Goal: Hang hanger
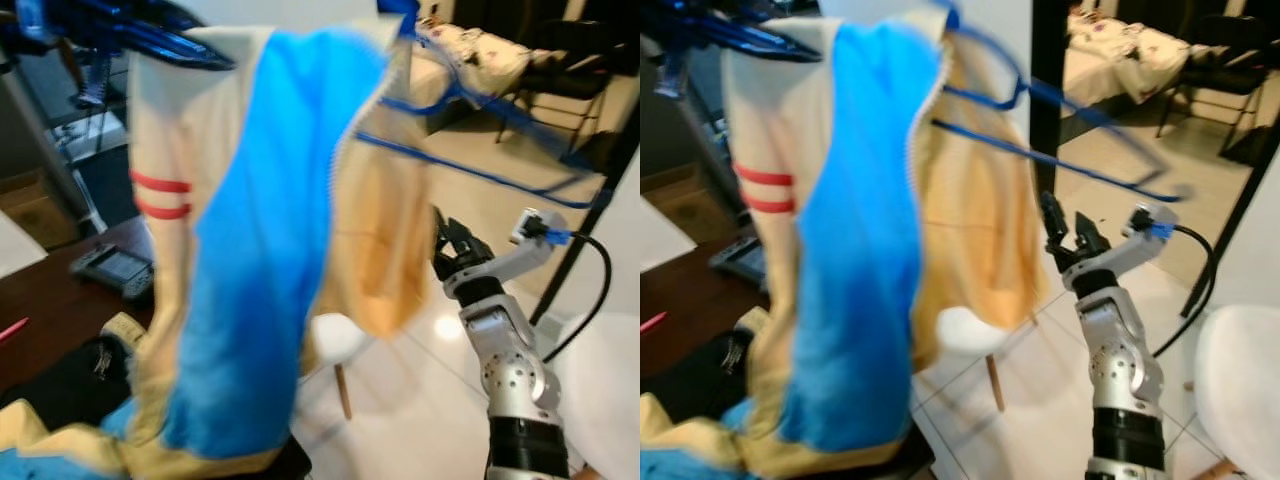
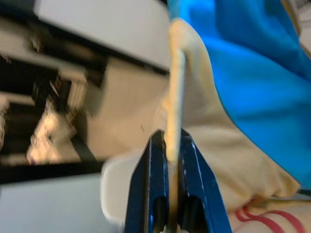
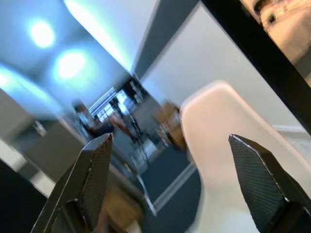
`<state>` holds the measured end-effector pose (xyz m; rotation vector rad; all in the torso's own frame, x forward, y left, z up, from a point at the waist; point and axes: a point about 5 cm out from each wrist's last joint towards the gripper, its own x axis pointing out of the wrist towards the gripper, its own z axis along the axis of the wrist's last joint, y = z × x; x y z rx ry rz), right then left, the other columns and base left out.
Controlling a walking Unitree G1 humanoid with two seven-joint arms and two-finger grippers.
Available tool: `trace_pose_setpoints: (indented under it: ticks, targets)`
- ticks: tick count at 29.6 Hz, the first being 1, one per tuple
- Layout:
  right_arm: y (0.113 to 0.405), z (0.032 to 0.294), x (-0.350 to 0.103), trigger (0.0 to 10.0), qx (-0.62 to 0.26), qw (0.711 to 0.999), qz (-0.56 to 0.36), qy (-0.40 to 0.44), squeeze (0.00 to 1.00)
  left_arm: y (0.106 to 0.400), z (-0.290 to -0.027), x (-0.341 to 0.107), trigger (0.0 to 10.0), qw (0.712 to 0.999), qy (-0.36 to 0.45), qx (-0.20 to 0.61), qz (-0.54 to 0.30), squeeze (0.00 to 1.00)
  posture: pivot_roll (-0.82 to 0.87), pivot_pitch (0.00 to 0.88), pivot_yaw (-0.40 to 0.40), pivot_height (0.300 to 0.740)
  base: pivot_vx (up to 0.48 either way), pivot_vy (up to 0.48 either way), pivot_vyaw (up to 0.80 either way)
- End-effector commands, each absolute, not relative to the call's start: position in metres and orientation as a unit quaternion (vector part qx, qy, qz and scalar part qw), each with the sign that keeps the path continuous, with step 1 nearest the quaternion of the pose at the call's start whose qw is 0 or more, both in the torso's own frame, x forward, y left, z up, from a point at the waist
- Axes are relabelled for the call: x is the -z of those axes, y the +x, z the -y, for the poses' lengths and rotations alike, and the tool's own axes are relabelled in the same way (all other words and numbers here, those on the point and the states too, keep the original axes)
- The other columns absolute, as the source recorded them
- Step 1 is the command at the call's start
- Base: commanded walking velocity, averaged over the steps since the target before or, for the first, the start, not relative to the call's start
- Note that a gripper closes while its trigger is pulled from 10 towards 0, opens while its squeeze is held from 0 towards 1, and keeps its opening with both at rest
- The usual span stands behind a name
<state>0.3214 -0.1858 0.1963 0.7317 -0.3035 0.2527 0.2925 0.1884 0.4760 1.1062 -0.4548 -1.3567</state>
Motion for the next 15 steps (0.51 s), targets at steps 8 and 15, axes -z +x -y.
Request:
trace_pose_setpoints:
  ticks: [8, 15]
  targets:
    - [0.309, 0.195, -0.224, 10.0, -0.165, 0.840, 0.249, 0.453, 0.00, 0.294, -0.202, -0.478, 10.0, 0.636, 0.465, 0.576, 0.216, 0.00, 0.12, 0.000, 0.095, 0.740, 0.000, 0.000, -0.78]
    - [0.303, 0.195, -0.220, 10.0, -0.196, 0.812, 0.259, 0.485, 0.00, 0.296, -0.207, -0.493, 10.0, 0.652, 0.476, 0.536, 0.248, 0.00, 0.11, 0.000, 0.098, 0.740, 0.000, 0.000, -0.11]
